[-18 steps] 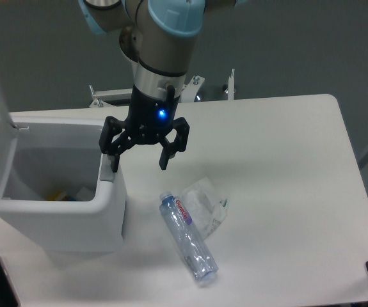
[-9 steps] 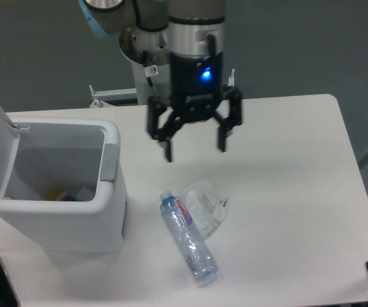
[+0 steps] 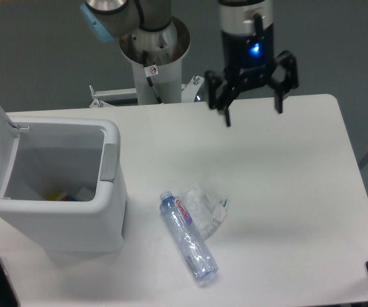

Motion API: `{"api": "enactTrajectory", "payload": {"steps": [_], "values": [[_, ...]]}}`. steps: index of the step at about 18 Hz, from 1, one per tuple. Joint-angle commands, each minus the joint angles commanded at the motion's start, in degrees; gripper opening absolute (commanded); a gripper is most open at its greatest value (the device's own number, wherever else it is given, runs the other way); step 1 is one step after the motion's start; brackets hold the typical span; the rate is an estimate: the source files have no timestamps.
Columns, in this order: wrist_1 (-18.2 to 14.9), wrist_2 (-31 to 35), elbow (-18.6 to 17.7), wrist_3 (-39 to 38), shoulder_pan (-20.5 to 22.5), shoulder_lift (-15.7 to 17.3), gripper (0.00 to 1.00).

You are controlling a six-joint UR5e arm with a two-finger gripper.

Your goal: Open the trash can

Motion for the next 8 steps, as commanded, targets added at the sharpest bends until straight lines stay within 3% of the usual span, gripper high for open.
{"api": "enactTrajectory", "payload": {"steps": [3,5,8], "values": [[0.5,0.0,-4.6,14.3,4.9,3.5,1.00],[0.0,0.0,-5.5,22.0,7.6,4.6,1.00],[0.3,0.1,-5.7,23.3,8.2,4.8,1.00]]}}
